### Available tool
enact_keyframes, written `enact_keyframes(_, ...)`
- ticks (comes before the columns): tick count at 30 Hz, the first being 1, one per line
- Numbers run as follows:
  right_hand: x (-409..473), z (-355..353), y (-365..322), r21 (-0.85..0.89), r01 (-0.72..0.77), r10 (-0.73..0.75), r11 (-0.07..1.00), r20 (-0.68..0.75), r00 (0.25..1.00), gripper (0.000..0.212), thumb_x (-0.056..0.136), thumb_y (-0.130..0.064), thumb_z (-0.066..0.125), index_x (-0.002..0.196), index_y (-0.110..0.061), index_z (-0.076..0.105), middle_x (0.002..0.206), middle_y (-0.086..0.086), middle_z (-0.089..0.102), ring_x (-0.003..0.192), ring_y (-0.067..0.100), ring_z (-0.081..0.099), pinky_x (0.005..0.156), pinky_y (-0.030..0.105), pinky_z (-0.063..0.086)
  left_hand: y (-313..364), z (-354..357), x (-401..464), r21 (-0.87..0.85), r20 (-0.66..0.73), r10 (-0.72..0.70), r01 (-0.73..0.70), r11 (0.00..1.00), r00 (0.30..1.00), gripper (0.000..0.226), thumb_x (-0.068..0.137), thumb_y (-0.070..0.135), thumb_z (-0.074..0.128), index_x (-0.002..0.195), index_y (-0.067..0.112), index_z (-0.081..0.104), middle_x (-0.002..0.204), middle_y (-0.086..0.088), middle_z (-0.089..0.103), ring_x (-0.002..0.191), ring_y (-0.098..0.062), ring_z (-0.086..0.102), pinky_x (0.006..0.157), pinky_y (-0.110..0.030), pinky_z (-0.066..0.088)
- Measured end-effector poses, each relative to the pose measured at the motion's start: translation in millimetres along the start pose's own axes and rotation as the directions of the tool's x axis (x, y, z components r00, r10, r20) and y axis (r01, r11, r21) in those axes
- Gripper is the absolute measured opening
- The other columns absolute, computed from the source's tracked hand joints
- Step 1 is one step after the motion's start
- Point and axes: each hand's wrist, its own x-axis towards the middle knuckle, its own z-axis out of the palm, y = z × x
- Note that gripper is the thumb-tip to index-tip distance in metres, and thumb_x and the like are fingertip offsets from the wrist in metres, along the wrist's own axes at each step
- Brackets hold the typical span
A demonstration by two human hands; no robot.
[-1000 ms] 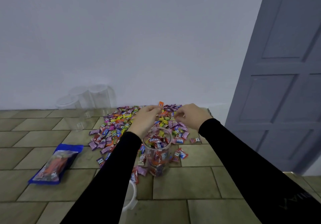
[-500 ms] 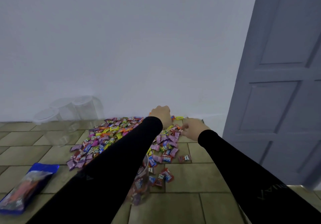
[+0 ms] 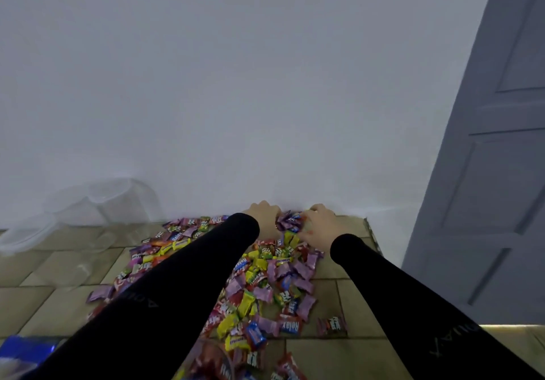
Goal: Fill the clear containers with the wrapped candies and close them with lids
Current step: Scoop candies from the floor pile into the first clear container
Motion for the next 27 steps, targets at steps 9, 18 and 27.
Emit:
enact_keyframes(9,47,33,8,-0.035,-0.015,0.015,0.999,0.014,1.000,0.075,0.080,-0.059,0.061,0.143,-0.026,0.036,0.141,0.011,0.036,0.131,0.031,0.034,0.109,0.044,0.034,-33,35,48,0.075,-0.051,0.053,-0.049,0.996,0.997,0.079,0.088,0.058,0.056,0.150,0.021,0.024,0.149,-0.011,0.029,0.135,-0.031,0.029,0.108,-0.042,0.034)
enact_keyframes(18,50,47,-1,0.067,0.021,-0.019,0.998,-0.027,0.999,0.059,0.085,-0.038,0.064,0.136,-0.020,0.041,0.134,0.011,0.032,0.126,0.030,0.037,0.104,0.039,0.038,-48,52,52,-0.173,-0.057,0.104,-0.112,0.978,0.993,0.061,0.089,0.048,0.063,0.138,0.020,0.041,0.142,-0.002,0.033,0.123,-0.022,0.046,0.099,-0.033,0.041)
enact_keyframes(27,51,44,-22,-0.109,0.016,-0.008,0.994,0.070,0.997,0.045,0.094,-0.021,0.056,0.138,-0.017,0.045,0.130,0.013,0.052,0.116,0.029,0.053,0.092,0.032,0.042,-53,55,45,-0.194,-0.090,0.103,-0.118,0.974,0.991,0.049,0.092,0.030,0.060,0.136,0.016,0.041,0.135,-0.009,0.048,0.121,-0.027,0.049,0.098,-0.035,0.041)
